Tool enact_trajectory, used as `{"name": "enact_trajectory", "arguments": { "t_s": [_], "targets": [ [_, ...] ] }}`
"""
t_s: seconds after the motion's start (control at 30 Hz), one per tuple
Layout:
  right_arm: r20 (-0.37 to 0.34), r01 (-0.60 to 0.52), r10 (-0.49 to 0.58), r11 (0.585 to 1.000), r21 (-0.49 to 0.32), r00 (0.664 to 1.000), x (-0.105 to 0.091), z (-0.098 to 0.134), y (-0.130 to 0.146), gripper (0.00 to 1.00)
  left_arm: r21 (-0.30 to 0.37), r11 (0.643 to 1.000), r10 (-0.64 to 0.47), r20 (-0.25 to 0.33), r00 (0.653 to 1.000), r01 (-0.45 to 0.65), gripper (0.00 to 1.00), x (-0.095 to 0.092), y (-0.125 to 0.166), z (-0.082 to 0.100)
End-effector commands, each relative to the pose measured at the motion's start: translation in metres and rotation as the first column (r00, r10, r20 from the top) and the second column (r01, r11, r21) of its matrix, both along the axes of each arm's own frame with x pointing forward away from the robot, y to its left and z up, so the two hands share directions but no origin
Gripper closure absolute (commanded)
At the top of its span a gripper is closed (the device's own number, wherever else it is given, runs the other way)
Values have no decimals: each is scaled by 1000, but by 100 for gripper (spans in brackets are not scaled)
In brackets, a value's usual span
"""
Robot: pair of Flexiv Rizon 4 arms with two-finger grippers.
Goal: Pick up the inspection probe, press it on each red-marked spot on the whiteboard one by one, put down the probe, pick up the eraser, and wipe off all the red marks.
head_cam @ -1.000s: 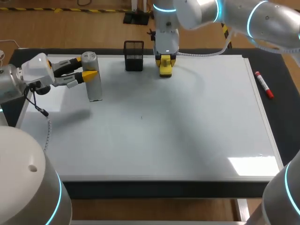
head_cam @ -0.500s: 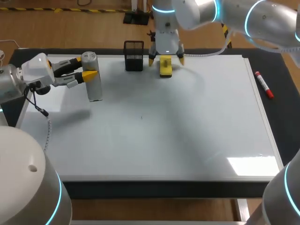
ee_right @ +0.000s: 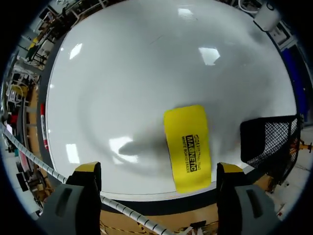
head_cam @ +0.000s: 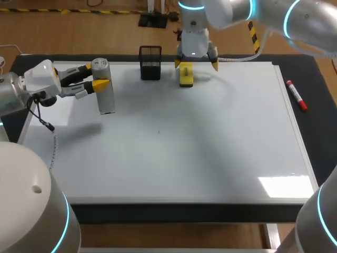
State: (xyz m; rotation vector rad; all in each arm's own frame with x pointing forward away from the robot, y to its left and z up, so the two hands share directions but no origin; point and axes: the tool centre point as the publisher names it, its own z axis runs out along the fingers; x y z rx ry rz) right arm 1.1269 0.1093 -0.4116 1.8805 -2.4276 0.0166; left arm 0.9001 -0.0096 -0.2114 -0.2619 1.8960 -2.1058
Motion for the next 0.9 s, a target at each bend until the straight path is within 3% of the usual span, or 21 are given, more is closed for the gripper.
{"name": "enact_trajectory", "arguments": {
  "t_s": [0.03,0.33,0.53,0.77,0.9],
  "targets": [
    [19,82,-83,995,53,996,-8,22,-17,0,0,1000,1,1,1000,-1,100,-1,0,1],
    [-7,279,-284,937,211,959,2,61,-28,0,0,1000,1,1,1000,-1,100,-1,0,1],
    [-60,429,-433,847,315,899,5,82,-38,0,0,1000,1,1,1000,-1,100,-1,0,1],
    [-110,563,-565,745,359,818,4,98,-54,0,0,1000,1,1,1000,-1,100,-1,0,1],
    [-124,584,-587,714,387,800,6,110,-62,0,0,1000,1,1,1000,-1,100,-1,0,1]
  ]
}}
